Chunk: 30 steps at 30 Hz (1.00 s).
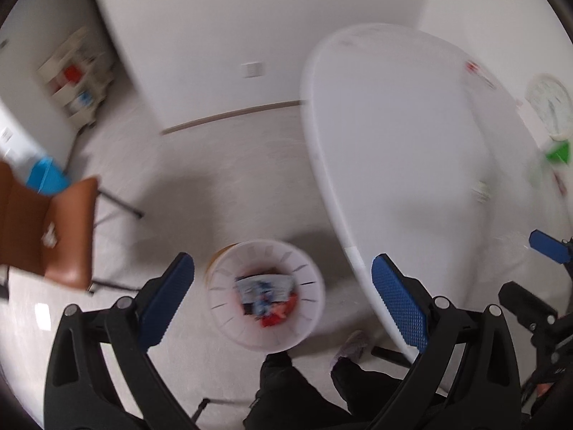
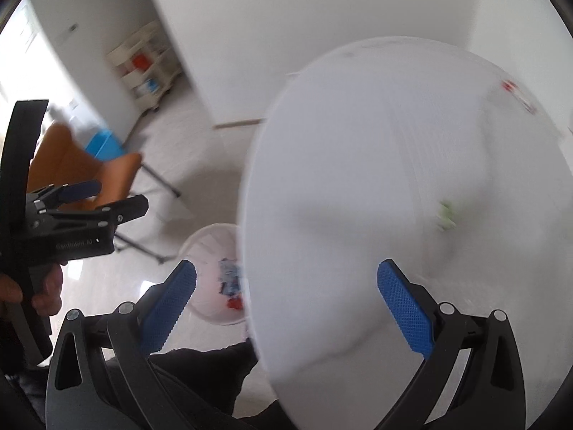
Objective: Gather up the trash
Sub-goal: 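Move both tools back toward the green paper and plastic bottle, then grasp the green paper with the left tool while the right tool grasps the clear bottle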
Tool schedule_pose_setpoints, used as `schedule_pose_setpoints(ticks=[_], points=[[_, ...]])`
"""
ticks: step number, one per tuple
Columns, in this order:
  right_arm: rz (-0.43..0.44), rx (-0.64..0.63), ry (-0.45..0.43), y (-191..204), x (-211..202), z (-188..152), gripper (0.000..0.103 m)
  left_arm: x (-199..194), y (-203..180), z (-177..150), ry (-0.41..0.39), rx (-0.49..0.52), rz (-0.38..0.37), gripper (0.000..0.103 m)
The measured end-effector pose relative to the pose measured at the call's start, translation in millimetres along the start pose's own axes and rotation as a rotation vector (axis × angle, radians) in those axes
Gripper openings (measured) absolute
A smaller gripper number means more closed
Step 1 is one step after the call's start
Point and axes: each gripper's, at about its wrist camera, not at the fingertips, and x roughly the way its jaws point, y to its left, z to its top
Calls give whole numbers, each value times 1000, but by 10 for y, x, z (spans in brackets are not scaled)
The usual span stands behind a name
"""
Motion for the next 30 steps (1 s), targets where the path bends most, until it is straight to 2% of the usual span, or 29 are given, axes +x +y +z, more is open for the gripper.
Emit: schedule_pose_setpoints(ticks=[8, 13, 17, 20, 22, 23, 28, 30], points=[[-141, 319, -28, -1109, -316, -491, 100, 302, -1345, 432, -40, 302, -222, 95], [-212, 503, -54, -1652, -475, -805, 100, 701, -2102, 621, -23, 446, -296, 94], [-247, 602, -73, -1936, -532, -923, 100, 987, -2486, 693, 1, 512, -332, 89], [-272, 657, -82, -2020, -542, -987, 100, 1212, -2763, 739, 37, 558, -339, 78], [-286, 697, -88, -2071, -536, -1025, 100, 1338, -2835, 761, 66, 586, -353, 67], [-290, 720, -92, -2087, -532, -1047, 100, 1385, -2876, 769, 79, 600, -359, 65], [-293, 802, -94, -2114, -462, -1117, 100, 1554, -2961, 711, 133, 677, -379, 42], [-298, 809, -87, -2074, -435, -1119, 100, 1585, -2949, 694, 142, 685, -386, 38]])
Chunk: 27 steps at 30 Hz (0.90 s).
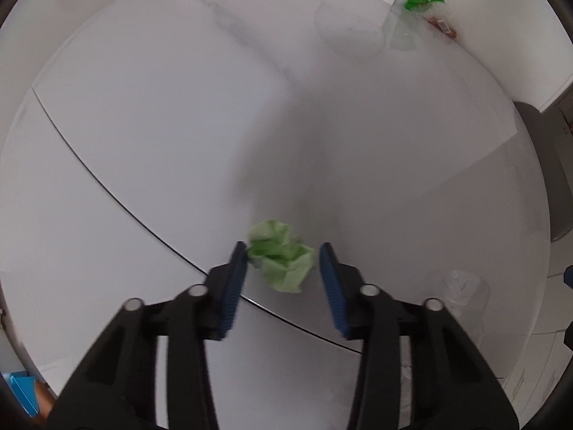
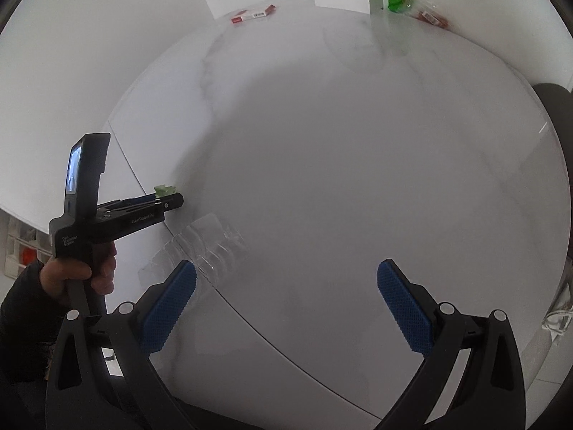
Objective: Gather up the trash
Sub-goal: 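Grasp the green paper with the left tool while the right tool grasps the clear bottle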
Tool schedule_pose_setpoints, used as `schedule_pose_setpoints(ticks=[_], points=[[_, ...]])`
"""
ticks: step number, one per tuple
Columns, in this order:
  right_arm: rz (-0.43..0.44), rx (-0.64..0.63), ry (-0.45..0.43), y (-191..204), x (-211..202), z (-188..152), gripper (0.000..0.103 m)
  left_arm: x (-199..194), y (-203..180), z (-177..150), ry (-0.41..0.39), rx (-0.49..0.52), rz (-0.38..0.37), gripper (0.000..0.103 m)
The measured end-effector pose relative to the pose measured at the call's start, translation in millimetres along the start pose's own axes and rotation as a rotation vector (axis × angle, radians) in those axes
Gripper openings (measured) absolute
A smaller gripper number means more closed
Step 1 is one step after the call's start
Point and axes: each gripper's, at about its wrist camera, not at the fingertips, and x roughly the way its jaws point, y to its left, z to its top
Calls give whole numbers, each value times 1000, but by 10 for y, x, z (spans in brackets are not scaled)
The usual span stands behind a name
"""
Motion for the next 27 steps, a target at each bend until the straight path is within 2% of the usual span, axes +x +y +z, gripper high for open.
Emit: schedule_pose_setpoints(ticks=[8, 12, 15, 19, 22, 27], points=[[22, -39, 38, 117, 62, -47, 100, -70, 50, -44, -26, 4, -38, 34], [56, -123, 61, 271, 99, -68, 100, -137, 98, -66, -40, -26, -51, 34], [85, -231, 79, 414, 139, -44, 100, -280, 157, -125, -60, -51, -56, 34], [131, -506, 125, 636, 180, 13, 100, -474, 167, -188, -91, -97, -48, 34], [145, -830, 181, 887, 225, 38, 100, -644, 181, -297, -112, -155, -25, 34], [175, -1375, 268, 1204, 374, -103, 100, -969, 308, -729, -127, -310, 32, 34]])
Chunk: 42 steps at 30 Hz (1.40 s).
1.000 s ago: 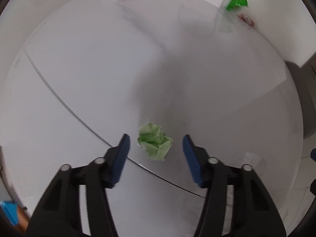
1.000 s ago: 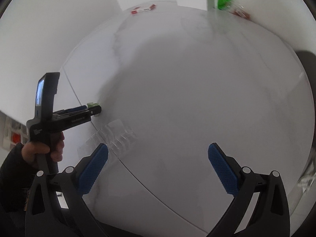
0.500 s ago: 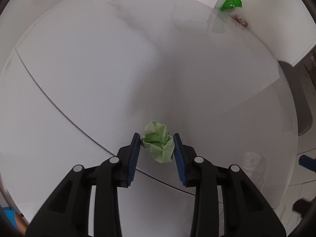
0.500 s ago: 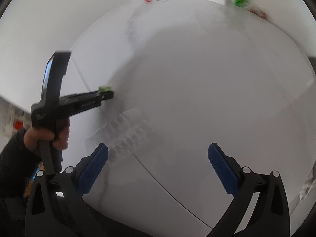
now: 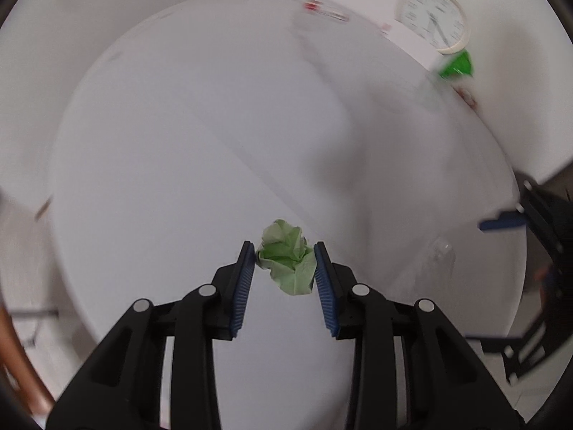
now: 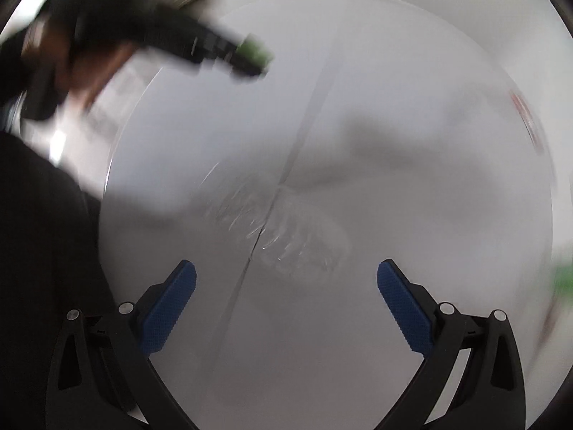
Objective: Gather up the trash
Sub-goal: 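Grasp the green paper with the left tool while the right tool grasps the clear bottle, then carry both items over the wastebasket and open both tools to drop them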
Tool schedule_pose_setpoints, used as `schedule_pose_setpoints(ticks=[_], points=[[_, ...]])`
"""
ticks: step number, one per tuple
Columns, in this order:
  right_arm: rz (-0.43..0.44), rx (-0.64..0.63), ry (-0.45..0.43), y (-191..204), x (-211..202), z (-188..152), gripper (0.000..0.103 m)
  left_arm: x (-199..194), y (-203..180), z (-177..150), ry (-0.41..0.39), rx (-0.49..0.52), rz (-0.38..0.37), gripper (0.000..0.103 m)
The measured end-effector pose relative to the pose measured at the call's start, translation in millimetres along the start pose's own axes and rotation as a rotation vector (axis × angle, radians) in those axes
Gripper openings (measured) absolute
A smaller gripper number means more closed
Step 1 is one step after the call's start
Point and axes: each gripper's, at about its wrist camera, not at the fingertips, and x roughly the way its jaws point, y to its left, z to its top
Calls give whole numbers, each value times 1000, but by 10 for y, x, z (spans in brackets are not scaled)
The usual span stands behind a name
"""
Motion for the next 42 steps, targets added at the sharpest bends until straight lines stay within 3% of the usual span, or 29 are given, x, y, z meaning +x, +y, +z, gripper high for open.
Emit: schedule_pose_setpoints(ticks=[1, 4, 7, 13, 15, 16, 17, 24, 29, 35, 38, 40, 42], points=[[2, -163, 27, 73, 66, 56, 100, -98, 64, -121, -5, -52, 26, 34], [9, -453, 75, 206, 245, 162, 100, -284, 231, -390, -10, -180, 75, 34], [45, -654, 98, 318, 458, 270, 100, -424, 302, -679, -20, -328, 132, 34], [123, -783, 156, 414, 781, 442, 96, -640, 398, -1081, -47, -504, 202, 34], [150, -785, 179, 412, 819, 479, 77, -686, 427, -1156, -55, -539, 218, 34], [168, -774, 195, 403, 836, 495, 67, -683, 412, -1174, -58, -547, 220, 34], [183, -758, 214, 387, 856, 508, 64, -677, 380, -1177, -61, -554, 222, 34], [218, -583, 177, 233, 758, 665, 64, -814, 556, -1394, -80, -583, 215, 34], [273, -264, -48, 136, 329, 966, 64, -815, 820, -1500, -96, -612, 212, 34], [393, 91, -309, 416, -153, 1351, 64, -488, 1420, -1831, -6, -643, 233, 35], [398, 164, -344, 632, -230, 1496, 64, -220, 1762, -2031, 44, -668, 197, 52], [391, 183, -340, 823, -219, 1604, 64, -95, 1916, -2111, 75, -673, 189, 73], [393, 191, -332, 1035, -178, 1701, 64, -6, 2041, -2177, 100, -659, 182, 81]])
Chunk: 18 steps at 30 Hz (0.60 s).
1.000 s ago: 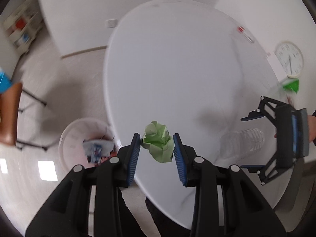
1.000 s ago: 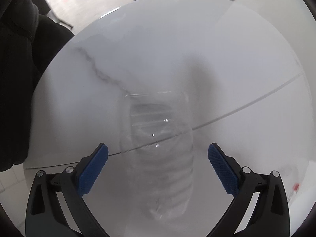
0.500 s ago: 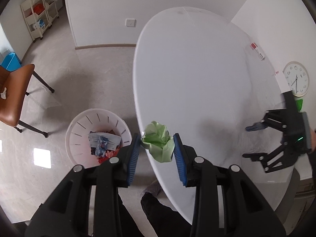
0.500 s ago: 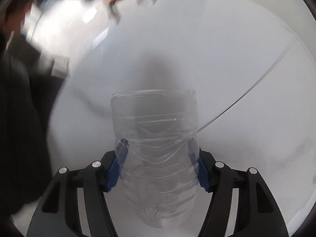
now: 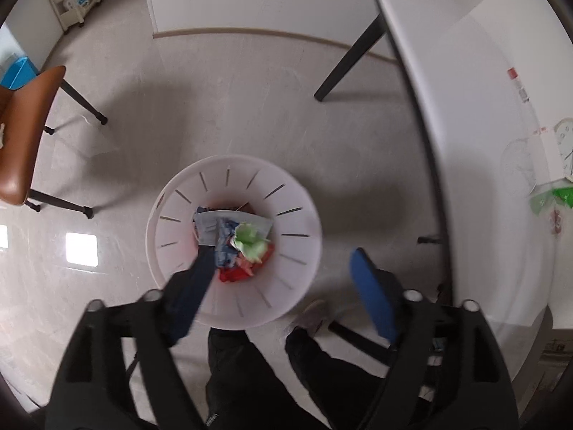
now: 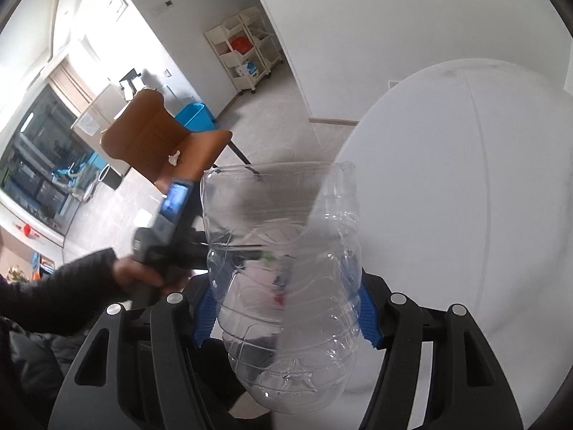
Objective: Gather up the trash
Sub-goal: 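Carry both items over the wastebasket and open both tools to drop them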
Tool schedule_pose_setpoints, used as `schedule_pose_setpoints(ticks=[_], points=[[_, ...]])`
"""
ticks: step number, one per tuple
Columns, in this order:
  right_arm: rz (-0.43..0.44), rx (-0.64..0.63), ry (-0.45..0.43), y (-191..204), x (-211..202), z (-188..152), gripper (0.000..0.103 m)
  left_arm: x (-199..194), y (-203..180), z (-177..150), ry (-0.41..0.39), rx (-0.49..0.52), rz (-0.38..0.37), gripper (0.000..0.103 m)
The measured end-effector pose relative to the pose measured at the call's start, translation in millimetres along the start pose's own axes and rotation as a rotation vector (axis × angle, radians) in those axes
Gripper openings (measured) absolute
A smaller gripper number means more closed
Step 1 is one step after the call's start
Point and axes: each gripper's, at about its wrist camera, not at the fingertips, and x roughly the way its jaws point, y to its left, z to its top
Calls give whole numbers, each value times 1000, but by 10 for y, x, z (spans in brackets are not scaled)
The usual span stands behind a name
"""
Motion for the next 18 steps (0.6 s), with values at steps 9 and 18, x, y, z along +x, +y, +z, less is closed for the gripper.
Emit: schedule_pose_setpoints(ticks=[9, 18], points=[[22, -58, 75, 407, 493, -2, 64, -452, 664, 36, -63, -97, 57, 95], [5, -183, 240, 773, 1349, 6, 92, -1122, 1342, -139, -172, -228, 213, 95]])
